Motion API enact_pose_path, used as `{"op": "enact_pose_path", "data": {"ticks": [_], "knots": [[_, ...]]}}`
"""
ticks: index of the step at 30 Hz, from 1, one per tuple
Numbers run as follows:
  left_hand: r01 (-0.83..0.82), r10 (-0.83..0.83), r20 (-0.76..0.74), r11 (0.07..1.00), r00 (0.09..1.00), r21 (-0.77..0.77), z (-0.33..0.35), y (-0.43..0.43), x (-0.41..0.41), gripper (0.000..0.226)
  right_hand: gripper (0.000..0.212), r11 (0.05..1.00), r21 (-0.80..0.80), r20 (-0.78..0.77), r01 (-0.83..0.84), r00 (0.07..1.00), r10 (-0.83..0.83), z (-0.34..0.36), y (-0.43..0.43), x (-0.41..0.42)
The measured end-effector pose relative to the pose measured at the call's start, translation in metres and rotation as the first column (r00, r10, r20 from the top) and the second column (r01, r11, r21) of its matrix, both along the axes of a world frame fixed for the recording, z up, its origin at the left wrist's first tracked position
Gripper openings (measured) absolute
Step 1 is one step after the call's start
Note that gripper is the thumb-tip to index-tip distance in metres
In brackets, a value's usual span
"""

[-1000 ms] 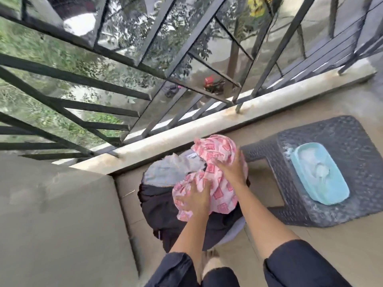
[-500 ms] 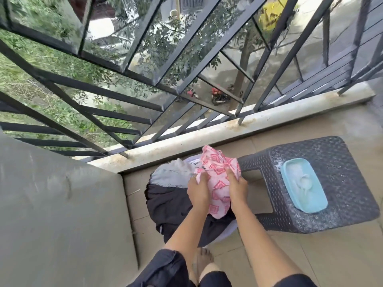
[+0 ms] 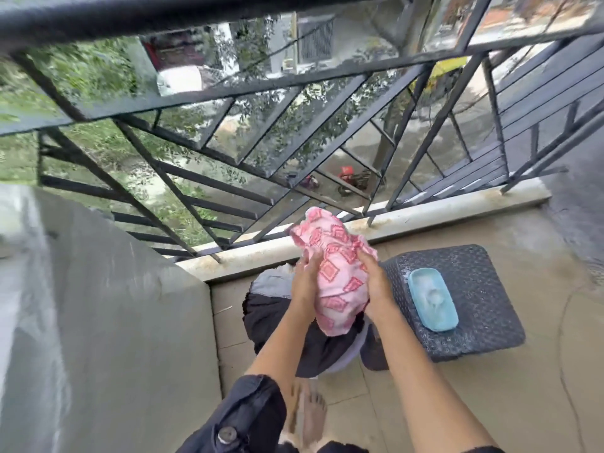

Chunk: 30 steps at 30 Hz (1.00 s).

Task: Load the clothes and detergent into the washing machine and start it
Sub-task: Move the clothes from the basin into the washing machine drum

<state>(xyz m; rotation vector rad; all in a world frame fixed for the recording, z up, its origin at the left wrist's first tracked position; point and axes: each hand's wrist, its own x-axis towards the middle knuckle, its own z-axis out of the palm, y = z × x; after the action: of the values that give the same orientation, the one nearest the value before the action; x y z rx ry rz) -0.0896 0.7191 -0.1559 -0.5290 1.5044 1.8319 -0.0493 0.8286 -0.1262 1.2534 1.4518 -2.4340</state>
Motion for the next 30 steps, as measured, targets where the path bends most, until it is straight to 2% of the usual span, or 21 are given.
{"op": "enact_pose_path", "data": {"ticks": [3, 5, 9, 14, 17, 20, 22, 27, 30], "knots": [[-0.05, 0.05, -0.083, 0.999, 0.995, -0.005, 0.05, -0.009, 0.004, 0.057, 0.052, 0.996, 0.049, 0.01, -0.072, 0.997, 0.071, 0.027, -0.005, 0.01], [-0.041, 0.038, -0.125, 0.999, 0.991, -0.024, 0.068, -0.015, 0.008, 0.054, 0.062, 0.994, 0.045, 0.014, -0.1, 0.995, 0.1, 0.043, -0.01, 0.015], [-0.044, 0.039, -0.162, 0.999, 0.986, -0.025, 0.091, -0.023, 0.018, 0.067, 0.041, 0.986, -0.026, -0.051, -0.162, 0.986, 0.161, 0.073, -0.019, 0.021], [0.007, -0.027, -0.263, 0.997, 0.964, -0.079, 0.123, -0.034, 0.013, 0.057, 0.045, 0.979, -0.008, -0.137, -0.202, 0.97, 0.199, 0.104, -0.028, 0.017], [0.051, -0.09, -0.272, 0.988, 0.958, -0.148, 0.131, -0.04, 0.008, 0.075, 0.043, 0.985, 0.019, -0.173, -0.17, 0.97, 0.171, 0.119, -0.034, 0.013], [0.066, -0.114, -0.283, 0.983, 0.952, -0.173, 0.161, -0.052, 0.009, 0.055, 0.04, 0.988, 0.038, -0.201, -0.149, 0.967, 0.154, 0.129, -0.04, 0.007], [0.024, -0.066, -0.295, 0.99, 0.953, -0.142, 0.171, -0.062, 0.007, 0.046, 0.037, 0.987, 0.043, -0.214, -0.155, 0.964, 0.16, 0.134, -0.049, 0.004], [-0.164, 0.108, -0.341, 0.976, 0.934, -0.14, 0.169, -0.105, -0.004, 0.066, 0.031, 0.967, 0.033, -0.247, -0.254, 0.935, 0.254, 0.154, -0.093, -0.011], [-0.248, 0.16, -0.395, 0.952, 0.905, -0.182, 0.19, -0.144, -0.007, 0.083, 0.042, 0.955, 0.029, -0.253, -0.297, 0.922, 0.294, 0.167, -0.134, -0.022]]}}
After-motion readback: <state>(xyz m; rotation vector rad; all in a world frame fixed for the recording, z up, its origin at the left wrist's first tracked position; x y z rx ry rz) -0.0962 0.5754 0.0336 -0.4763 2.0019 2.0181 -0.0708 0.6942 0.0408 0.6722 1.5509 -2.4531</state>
